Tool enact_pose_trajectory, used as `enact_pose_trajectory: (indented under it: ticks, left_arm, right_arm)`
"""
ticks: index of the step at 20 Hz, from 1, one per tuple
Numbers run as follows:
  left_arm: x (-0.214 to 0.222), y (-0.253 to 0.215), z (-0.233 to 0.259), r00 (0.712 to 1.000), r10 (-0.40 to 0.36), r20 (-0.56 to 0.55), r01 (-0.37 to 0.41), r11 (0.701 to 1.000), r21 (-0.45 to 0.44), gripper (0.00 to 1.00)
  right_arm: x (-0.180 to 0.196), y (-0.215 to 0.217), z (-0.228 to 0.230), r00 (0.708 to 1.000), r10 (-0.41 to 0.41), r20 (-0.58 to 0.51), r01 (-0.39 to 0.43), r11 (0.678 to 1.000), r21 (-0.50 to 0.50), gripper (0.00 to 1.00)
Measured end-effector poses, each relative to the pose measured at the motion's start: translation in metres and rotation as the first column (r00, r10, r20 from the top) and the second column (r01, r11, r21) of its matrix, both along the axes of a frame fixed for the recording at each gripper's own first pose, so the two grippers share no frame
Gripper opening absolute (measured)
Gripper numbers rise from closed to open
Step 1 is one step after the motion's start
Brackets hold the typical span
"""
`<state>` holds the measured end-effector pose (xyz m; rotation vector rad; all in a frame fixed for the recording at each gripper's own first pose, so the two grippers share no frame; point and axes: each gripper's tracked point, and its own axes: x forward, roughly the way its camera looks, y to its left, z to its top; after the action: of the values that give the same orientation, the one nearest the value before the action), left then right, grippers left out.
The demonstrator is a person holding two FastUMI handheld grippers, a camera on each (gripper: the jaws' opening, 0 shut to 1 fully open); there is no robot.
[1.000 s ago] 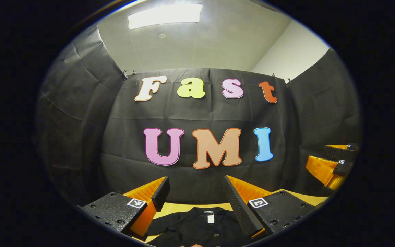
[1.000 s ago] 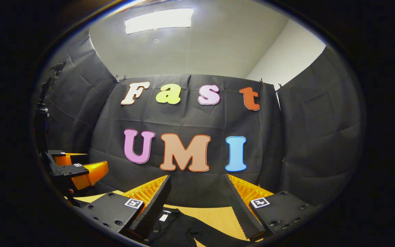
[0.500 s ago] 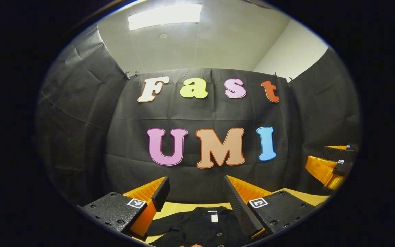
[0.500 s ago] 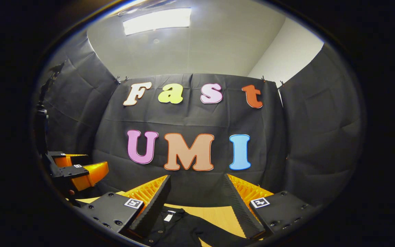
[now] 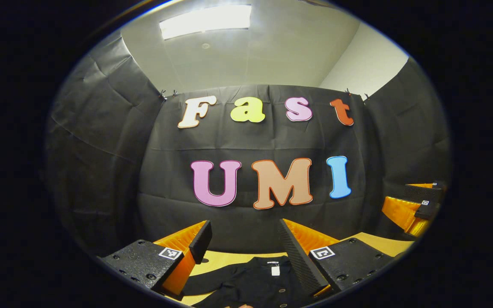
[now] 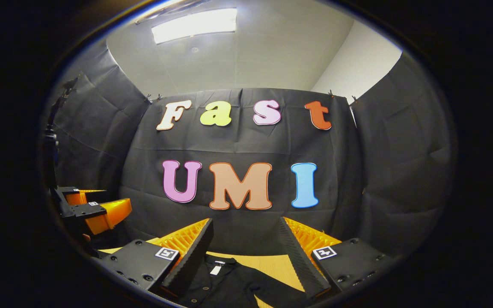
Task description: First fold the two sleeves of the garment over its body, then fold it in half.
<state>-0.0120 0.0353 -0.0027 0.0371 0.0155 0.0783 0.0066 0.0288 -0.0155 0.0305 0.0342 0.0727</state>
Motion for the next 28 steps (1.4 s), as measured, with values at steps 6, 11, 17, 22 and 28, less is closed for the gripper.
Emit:
enact_pose_trajectory:
  ticks: [6, 11, 17, 22, 28]
  left_arm:
    - [0.001, 0.009, -0.005, 1.000, 0.007, -0.019, -0.007, 1.000, -0.002, 0.92]
    - [0.002, 0.010, -0.006, 1.000, 0.003, -0.022, -0.004, 1.000, -0.004, 0.92]
    - [0.002, 0.008, -0.003, 1.000, -0.002, -0.016, 0.002, 1.000, -0.003, 0.92]
    - [0.002, 0.006, -0.001, 1.000, 0.001, -0.011, -0.001, 1.000, -0.005, 0.93]
    - [0.002, 0.000, -0.003, 1.000, 0.006, -0.011, -0.007, 1.000, -0.006, 0.93]
  right_arm:
    - [0.004, 0.007, -0.004, 1.000, 0.020, -0.022, -0.020, 1.000, 0.012, 0.99]
    - [0.006, 0.012, -0.010, 0.999, 0.033, -0.040, -0.032, 0.999, 0.021, 0.97]
    - [0.005, 0.015, -0.005, 0.998, 0.057, -0.027, -0.056, 0.998, 0.026, 0.99]
    - [0.007, 0.007, -0.004, 0.998, 0.059, -0.013, -0.060, 0.998, -0.016, 0.99]
    - [0.019, -0.057, -0.012, 0.998, -0.056, -0.023, 0.054, 0.994, -0.094, 0.98]
